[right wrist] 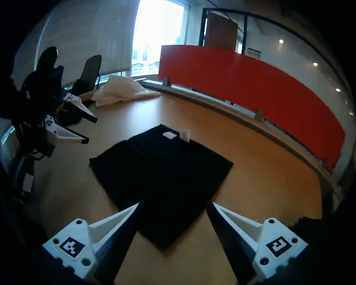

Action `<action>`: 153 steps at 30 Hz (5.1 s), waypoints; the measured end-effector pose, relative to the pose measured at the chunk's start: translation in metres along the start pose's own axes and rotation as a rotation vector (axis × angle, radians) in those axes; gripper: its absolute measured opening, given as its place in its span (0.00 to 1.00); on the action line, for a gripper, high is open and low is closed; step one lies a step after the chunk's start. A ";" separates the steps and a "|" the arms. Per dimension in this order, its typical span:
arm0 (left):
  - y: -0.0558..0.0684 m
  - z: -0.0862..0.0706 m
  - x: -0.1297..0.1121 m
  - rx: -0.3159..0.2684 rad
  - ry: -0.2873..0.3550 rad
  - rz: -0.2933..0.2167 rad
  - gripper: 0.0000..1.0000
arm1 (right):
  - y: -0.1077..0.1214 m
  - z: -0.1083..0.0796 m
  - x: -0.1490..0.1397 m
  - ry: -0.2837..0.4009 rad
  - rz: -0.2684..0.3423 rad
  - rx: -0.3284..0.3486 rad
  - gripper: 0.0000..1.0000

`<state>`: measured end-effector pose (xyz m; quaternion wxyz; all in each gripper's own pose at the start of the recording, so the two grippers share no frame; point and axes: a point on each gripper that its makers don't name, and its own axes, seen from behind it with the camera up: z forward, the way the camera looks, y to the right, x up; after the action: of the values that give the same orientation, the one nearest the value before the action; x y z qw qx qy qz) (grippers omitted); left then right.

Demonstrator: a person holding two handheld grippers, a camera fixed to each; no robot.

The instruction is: Fold towel

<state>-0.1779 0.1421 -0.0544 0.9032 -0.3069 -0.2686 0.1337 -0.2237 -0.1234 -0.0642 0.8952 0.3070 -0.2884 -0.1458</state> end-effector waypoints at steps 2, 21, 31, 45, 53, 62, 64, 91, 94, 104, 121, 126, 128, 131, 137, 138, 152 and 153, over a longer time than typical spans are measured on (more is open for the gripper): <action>0.002 0.003 -0.005 -0.008 -0.011 0.006 0.97 | -0.001 0.003 -0.006 -0.010 0.003 0.005 1.00; 0.019 0.026 -0.054 -0.094 -0.152 0.054 0.97 | -0.009 0.017 -0.060 -0.133 -0.023 0.051 1.00; 0.025 0.034 -0.072 -0.124 -0.208 0.071 0.97 | -0.010 0.019 -0.079 -0.184 -0.039 0.081 1.00; 0.029 0.039 -0.080 -0.164 -0.239 0.058 0.96 | -0.010 0.018 -0.089 -0.215 -0.031 0.107 0.99; 0.029 0.040 -0.081 -0.176 -0.240 0.043 0.97 | -0.012 0.019 -0.090 -0.215 -0.033 0.119 0.95; 0.031 0.039 -0.081 -0.183 -0.251 0.050 0.90 | -0.018 0.018 -0.092 -0.222 -0.004 0.145 0.80; 0.033 0.038 -0.081 -0.186 -0.253 0.052 0.85 | -0.019 0.018 -0.092 -0.222 -0.002 0.149 0.77; 0.036 0.037 -0.079 -0.161 -0.277 0.034 0.21 | -0.024 0.023 -0.091 -0.235 0.004 0.154 0.18; 0.036 0.038 -0.079 -0.148 -0.283 0.025 0.15 | -0.024 0.023 -0.091 -0.235 0.012 0.152 0.16; 0.036 0.031 -0.071 -0.137 -0.284 -0.023 0.12 | -0.025 0.018 -0.081 -0.208 0.024 0.140 0.16; 0.022 -0.006 -0.014 -0.070 -0.202 -0.110 0.12 | -0.010 -0.006 -0.011 -0.091 0.016 0.080 0.15; 0.022 -0.019 0.001 -0.060 -0.184 -0.114 0.12 | -0.009 -0.016 0.005 -0.067 0.014 0.071 0.15; 0.022 -0.022 0.005 -0.058 -0.180 -0.112 0.12 | -0.008 -0.020 0.010 -0.062 0.015 0.069 0.15; 0.022 -0.027 0.013 -0.056 -0.171 -0.110 0.12 | -0.006 -0.026 0.015 -0.056 0.009 0.065 0.15; 0.022 -0.035 0.029 -0.051 -0.151 -0.117 0.12 | -0.005 -0.037 0.023 -0.047 -0.002 0.061 0.15; 0.022 -0.037 0.031 -0.050 -0.148 -0.118 0.12 | -0.005 -0.038 0.024 -0.046 -0.002 0.060 0.15; 0.019 -0.050 0.051 -0.039 -0.132 -0.119 0.12 | -0.009 -0.056 0.040 -0.025 0.001 0.057 0.15; 0.019 -0.051 0.052 -0.038 -0.131 -0.119 0.12 | -0.009 -0.058 0.041 -0.024 0.001 0.056 0.15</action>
<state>-0.1074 0.1535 -0.0799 0.8842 -0.2979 -0.3472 0.0944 -0.1573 -0.1213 -0.0897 0.8828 0.3301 -0.3030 -0.1409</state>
